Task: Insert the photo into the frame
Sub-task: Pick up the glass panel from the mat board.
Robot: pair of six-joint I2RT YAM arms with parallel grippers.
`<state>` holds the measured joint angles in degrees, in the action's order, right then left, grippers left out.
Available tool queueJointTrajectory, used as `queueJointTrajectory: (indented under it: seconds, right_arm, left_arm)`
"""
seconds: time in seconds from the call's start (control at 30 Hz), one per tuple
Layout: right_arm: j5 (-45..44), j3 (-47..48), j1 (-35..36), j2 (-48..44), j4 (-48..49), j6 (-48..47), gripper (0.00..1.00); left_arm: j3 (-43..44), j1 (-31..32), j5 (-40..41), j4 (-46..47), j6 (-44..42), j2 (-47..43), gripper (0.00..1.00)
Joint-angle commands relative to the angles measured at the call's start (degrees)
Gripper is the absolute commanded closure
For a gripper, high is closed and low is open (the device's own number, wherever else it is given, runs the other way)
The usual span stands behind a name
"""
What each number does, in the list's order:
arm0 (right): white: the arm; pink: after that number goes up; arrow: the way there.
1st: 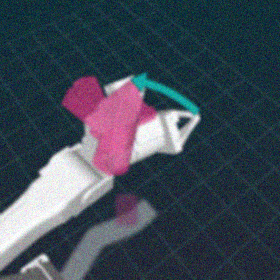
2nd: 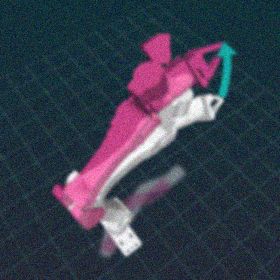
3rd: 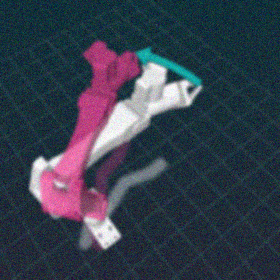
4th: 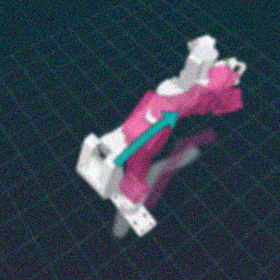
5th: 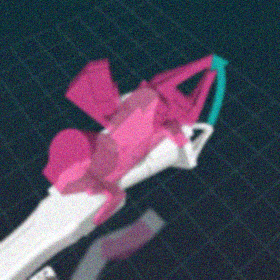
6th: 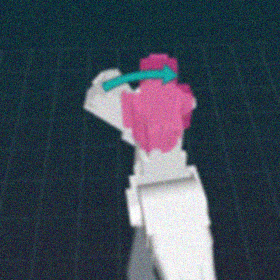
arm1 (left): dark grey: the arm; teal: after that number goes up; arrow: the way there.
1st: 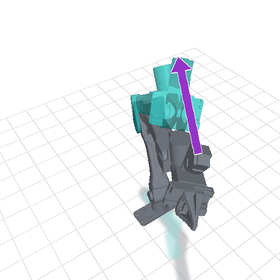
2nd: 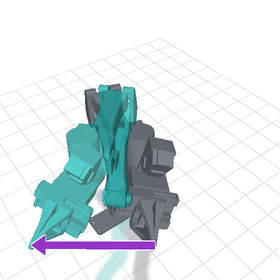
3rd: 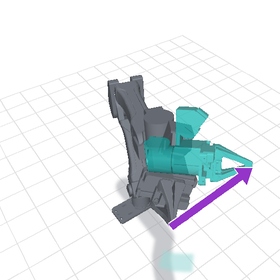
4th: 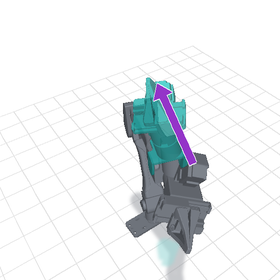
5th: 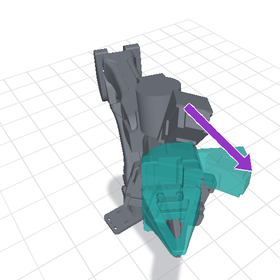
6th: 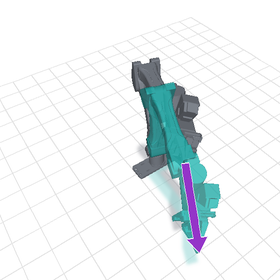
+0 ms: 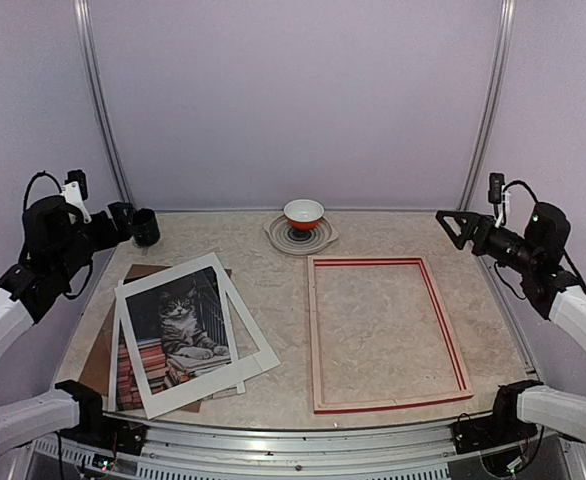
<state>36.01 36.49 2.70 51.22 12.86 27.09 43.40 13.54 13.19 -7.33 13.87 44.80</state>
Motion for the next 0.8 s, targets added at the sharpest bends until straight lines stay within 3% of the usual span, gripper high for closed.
queueJointTrajectory:
  seconds: [0.0,0.2,0.47,0.77]
  right_arm:
    - [2.40,2.56,-0.90,2.12,-2.50,0.90,0.01]
    - [5.68,6.35,0.61,9.93,-7.02,2.11,0.01]
    - [-0.59,11.11,8.23,17.61,-12.48,-0.30,0.01]
    - [-6.83,15.67,19.13,25.40,-13.77,-0.29,0.01]
  left_arm:
    - [0.42,2.15,1.96,-4.84,7.42,1.97,0.01]
    - [-1.94,5.44,4.90,-5.08,16.78,2.48,0.01]
    - [-4.68,6.72,3.04,-6.60,23.85,5.59,0.01]
    - [-8.39,8.41,7.33,-7.90,30.52,6.98,0.01]
